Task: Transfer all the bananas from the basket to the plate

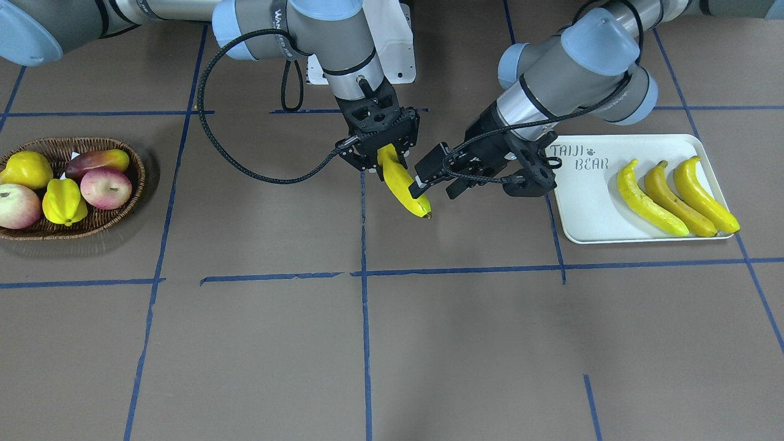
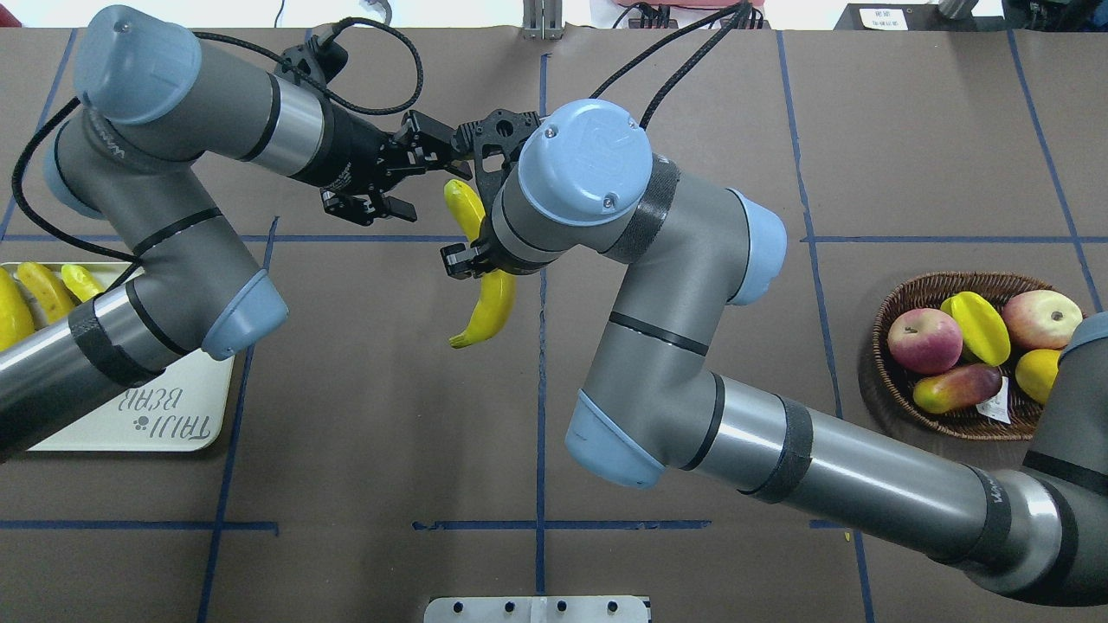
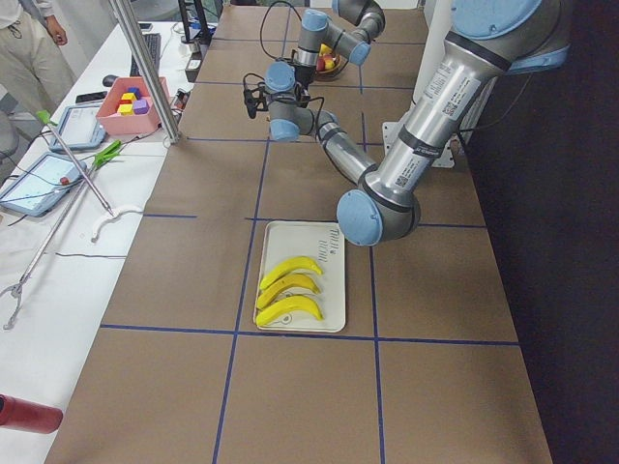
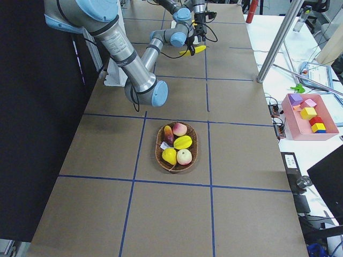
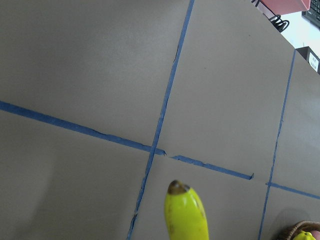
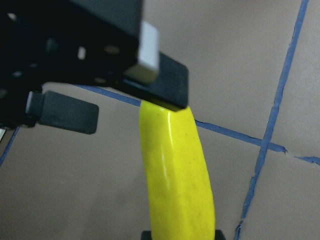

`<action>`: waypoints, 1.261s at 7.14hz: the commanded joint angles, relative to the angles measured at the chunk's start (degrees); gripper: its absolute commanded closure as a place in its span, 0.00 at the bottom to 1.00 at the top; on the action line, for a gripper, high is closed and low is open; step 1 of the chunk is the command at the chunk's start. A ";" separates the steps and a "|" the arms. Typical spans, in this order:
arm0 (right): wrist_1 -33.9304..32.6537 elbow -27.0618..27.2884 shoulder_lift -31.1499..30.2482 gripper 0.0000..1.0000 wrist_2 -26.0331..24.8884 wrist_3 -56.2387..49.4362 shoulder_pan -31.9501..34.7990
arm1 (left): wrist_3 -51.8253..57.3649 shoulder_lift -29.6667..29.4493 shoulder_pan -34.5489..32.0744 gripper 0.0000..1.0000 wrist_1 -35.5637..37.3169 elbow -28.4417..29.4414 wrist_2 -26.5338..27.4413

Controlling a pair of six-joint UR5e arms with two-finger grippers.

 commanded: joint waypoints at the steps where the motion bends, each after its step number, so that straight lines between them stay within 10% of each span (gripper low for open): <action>1: 0.00 0.05 0.62 0.99 -0.64 0.36 -0.30 | -2.01 -0.51 3.45 0.14 0.04 0.38 4.39; 3: 0.00 0.05 0.53 0.99 -0.73 0.36 -0.38 | -2.88 -0.51 4.08 0.36 0.04 0.38 4.49; 5: 0.00 -0.04 0.44 0.90 -0.73 0.18 -0.38 | -2.98 -0.51 4.08 1.00 0.04 0.38 4.41; 6: 0.00 -0.04 0.44 0.72 -0.73 0.18 -0.38 | -2.98 -0.51 4.08 1.00 0.04 0.38 4.49; 8: 0.00 0.48 0.44 0.01 -2.21 0.45 -0.38 | -3.07 -0.51 3.99 1.00 -0.05 0.29 4.41; 9: -0.08 1.27 0.10 0.01 -1.70 0.36 -0.38 | -3.07 -0.34 3.91 1.00 -0.05 0.29 4.41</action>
